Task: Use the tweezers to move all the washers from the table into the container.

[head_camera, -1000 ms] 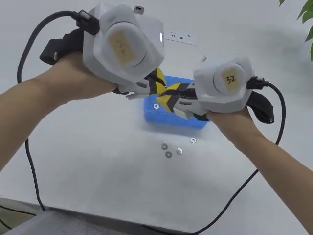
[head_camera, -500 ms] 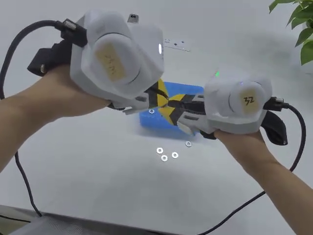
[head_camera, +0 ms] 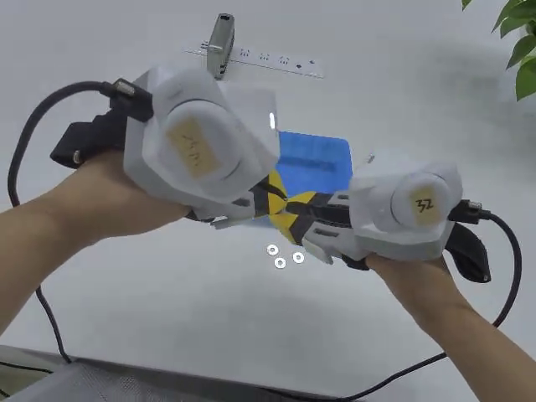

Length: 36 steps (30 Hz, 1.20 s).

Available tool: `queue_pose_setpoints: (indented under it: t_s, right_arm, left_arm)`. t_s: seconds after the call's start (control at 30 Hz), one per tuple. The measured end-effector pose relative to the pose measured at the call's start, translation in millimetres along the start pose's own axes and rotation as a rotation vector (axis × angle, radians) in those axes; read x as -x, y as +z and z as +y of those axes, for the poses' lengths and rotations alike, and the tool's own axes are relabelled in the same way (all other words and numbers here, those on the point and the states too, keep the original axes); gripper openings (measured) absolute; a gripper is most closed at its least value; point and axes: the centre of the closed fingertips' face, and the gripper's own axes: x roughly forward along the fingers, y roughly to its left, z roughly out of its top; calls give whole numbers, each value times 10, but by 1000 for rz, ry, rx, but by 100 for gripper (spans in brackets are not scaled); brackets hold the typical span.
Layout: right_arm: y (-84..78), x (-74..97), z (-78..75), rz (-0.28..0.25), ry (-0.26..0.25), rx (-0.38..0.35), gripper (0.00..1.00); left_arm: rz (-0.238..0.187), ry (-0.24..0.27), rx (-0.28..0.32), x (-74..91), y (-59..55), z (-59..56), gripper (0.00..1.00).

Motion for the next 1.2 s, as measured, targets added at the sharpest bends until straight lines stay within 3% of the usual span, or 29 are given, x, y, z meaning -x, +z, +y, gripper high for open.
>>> queue_pose_setpoints:
  t_s: [0.3,0.67,0.8,0.87,0.93,1.2]
  right_arm:
    - [-189,-59,53,29,25,-51,7]
    - [-240,-126,61,43,36,-69,7]
    - [-252,-125,45,39,32,-74,7]
    - [-260,-128,44,44,32,-70,7]
    - [-275,-142,53,59,30,-20,6]
    - [-287,-147,53,84,20,21,5]
  left_arm:
    - [22,-36,37,-149,-102,-87,0]
    - [41,-46,50,-198,-165,-98,0]
    - [27,-44,56,-207,-153,-93,0]
    - [23,-45,63,-210,-149,-89,0]
    - [23,-46,68,-209,-149,-87,0]
    - [21,-51,70,-210,-139,-97,0]
